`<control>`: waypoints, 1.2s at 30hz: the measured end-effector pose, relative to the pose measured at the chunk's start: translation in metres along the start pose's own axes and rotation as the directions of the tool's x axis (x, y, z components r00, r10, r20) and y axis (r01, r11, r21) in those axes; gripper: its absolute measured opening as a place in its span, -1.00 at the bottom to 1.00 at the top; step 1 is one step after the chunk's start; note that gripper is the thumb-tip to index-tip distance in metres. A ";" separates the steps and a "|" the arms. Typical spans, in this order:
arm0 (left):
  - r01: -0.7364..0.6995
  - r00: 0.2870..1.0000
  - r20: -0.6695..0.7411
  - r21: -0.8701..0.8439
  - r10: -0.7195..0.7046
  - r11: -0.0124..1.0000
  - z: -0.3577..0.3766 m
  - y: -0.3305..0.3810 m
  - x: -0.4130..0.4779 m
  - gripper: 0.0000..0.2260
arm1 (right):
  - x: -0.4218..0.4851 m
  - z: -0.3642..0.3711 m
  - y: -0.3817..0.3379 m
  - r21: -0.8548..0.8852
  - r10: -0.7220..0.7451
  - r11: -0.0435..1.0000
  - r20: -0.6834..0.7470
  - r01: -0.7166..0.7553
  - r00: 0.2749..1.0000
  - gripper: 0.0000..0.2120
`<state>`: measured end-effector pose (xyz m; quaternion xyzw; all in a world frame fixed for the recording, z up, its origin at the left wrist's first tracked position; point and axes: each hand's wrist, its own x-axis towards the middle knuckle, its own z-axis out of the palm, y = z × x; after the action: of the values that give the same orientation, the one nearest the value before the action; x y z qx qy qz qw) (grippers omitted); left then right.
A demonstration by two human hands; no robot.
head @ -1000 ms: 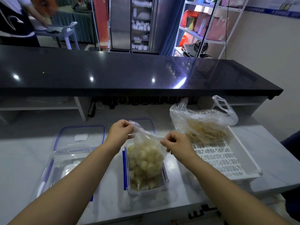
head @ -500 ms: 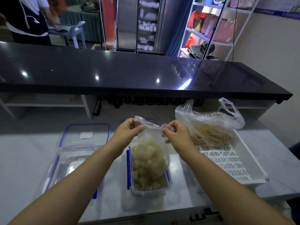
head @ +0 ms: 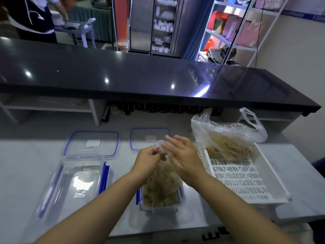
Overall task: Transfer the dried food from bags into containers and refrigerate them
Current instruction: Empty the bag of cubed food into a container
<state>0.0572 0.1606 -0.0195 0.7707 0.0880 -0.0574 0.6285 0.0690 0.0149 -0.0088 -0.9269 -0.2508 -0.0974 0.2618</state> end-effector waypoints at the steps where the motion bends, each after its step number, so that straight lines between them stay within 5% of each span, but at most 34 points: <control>1: 0.013 1.000 0.002 -0.020 -0.013 1.000 -0.001 0.000 0.000 -0.84 | -0.003 0.001 0.001 -0.040 -0.016 0.999 0.079 0.020 0.997 -0.55; 5: 0.009 0.999 -0.045 -0.010 -0.010 1.000 -0.004 -0.003 -0.003 -0.83 | -0.012 0.010 0.009 -0.176 -0.030 0.983 0.146 0.056 0.989 -0.47; 10: -0.020 0.985 -0.166 0.149 0.045 0.989 -0.009 -0.012 -0.004 -0.79 | -0.016 0.021 0.013 -0.143 0.082 0.988 0.198 -0.054 0.977 -0.57; 18: -0.110 0.993 -0.010 0.343 0.121 0.933 -0.016 -0.024 -0.008 -0.90 | -0.028 0.043 0.002 0.048 0.217 0.970 0.272 -0.238 0.938 -0.33; 22: -0.055 0.998 0.037 0.183 0.050 0.982 -0.023 -0.034 -0.014 -0.83 | -0.033 0.047 -0.006 0.051 0.214 0.972 0.217 -0.230 0.953 -0.29; 27: -0.078 0.989 -0.127 0.031 0.081 0.996 -0.025 -0.053 -0.017 -0.76 | -0.049 0.051 -0.012 0.061 0.173 0.981 0.173 -0.186 0.970 -0.40; 30: -0.041 0.995 -0.090 -0.100 0.032 0.994 -0.023 -0.056 -0.018 -0.64 | -0.049 0.054 -0.013 0.063 0.199 0.976 0.144 -0.209 0.969 -0.42; 36: 0.142 0.989 0.015 -0.350 -0.146 0.926 -0.009 -0.073 -0.004 -0.37 | -0.036 0.067 -0.008 -0.192 0.138 0.976 0.171 -0.105 0.975 -0.52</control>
<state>0.0374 0.1838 -0.0868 0.6382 0.1568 -0.0824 0.7493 0.0377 0.0413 -0.0729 -0.9656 -0.2064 -0.0178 0.1574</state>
